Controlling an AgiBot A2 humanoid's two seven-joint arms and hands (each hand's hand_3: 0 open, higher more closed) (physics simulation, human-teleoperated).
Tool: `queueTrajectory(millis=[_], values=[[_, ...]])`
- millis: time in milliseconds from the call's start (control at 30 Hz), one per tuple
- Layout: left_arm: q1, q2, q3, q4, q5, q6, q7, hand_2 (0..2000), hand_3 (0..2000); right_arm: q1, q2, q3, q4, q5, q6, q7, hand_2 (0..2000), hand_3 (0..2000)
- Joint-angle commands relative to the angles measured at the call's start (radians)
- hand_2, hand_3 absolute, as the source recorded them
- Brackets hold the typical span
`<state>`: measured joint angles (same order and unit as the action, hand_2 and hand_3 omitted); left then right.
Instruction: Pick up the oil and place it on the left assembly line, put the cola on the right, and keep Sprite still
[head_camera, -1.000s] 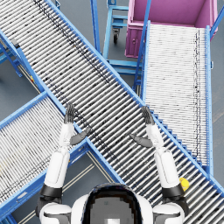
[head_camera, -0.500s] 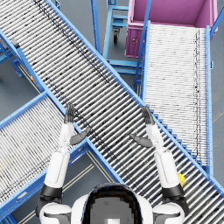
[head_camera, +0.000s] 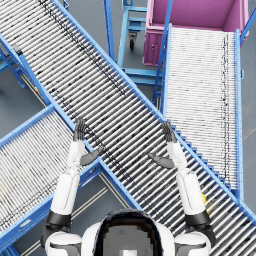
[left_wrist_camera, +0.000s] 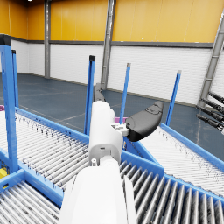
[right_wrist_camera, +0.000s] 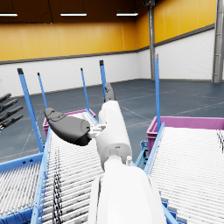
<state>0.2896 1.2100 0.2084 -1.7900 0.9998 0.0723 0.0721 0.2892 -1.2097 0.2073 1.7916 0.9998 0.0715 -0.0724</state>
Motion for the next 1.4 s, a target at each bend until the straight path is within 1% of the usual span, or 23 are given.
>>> queueTrajectory(millis=[33,100,200,267,533,633,800,867,1033,1167,1200,1233,1267,1333,1400], values=[[0.026,0.017,-0.024,-0.006,0.000,-0.020,-0.020,0,0,0.026,-0.017,-0.023,0.010,0.000,-0.020,0.020,0,0],[0.048,0.033,-0.052,-0.030,0.000,-0.046,-0.046,0,0,0.054,-0.036,-0.044,0.030,0.000,-0.045,0.046,0,0],[0.093,0.055,-0.115,-0.077,0.000,-0.062,-0.062,0,0,0.086,-0.058,-0.086,0.079,0.000,-0.062,0.063,0,0],[0.122,0.063,-0.147,-0.095,0.000,-0.067,-0.067,0,0,0.102,-0.064,-0.134,0.100,0.000,-0.067,0.067,0,0],[0.180,0.080,-0.247,-0.124,0.000,-0.072,-0.072,0,0,0.143,-0.081,-0.236,0.135,0.000,-0.071,0.072,0,0],[0.196,0.082,-0.274,-0.124,0.132,-0.072,-0.072,0,0,0.152,-0.084,-0.266,0.141,0.132,-0.071,0.072,0,0],[0.213,0.084,-0.313,-0.120,0.355,-0.072,-0.072,0,0,0.155,-0.090,-0.285,0.138,0.355,-0.072,0.072,0,0],[0.211,0.086,-0.331,-0.120,0.410,-0.072,-0.072,0,0,0.156,-0.092,-0.282,0.139,0.411,-0.072,0.072,0,0],[0.177,0.095,-0.329,-0.152,0.457,-0.072,-0.072,0,0,0.134,-0.098,-0.272,0.150,0.458,-0.072,0.072,0,0],[0.187,0.096,-0.324,-0.149,0.465,-0.072,-0.072,0,0,0.130,-0.102,-0.288,0.152,0.466,-0.072,0.072,0,0],[0.172,0.099,-0.326,-0.147,0.466,-0.072,-0.072,0,0,0.134,-0.103,-0.285,0.153,0.466,-0.072,0.072,0,0],[0.187,0.097,-0.329,-0.148,0.467,-0.072,-0.072,0,0,0.137,-0.104,-0.285,0.153,0.467,-0.072,0.072,0,0],[0.174,0.100,-0.326,-0.147,0.467,-0.072,-0.072,0,0,0.134,-0.105,-0.282,0.154,0.467,-0.072,0.072,0,0],[0.184,0.099,-0.327,-0.153,0.468,-0.072,-0.072,0,0,0.134,-0.107,-0.283,0.154,0.468,-0.072,0.072,0,0],[0.173,0.102,-0.326,-0.150,0.468,-0.072,-0.072,0,0,0.135,-0.108,-0.285,0.159,0.468,-0.072,0.072,0,0]])
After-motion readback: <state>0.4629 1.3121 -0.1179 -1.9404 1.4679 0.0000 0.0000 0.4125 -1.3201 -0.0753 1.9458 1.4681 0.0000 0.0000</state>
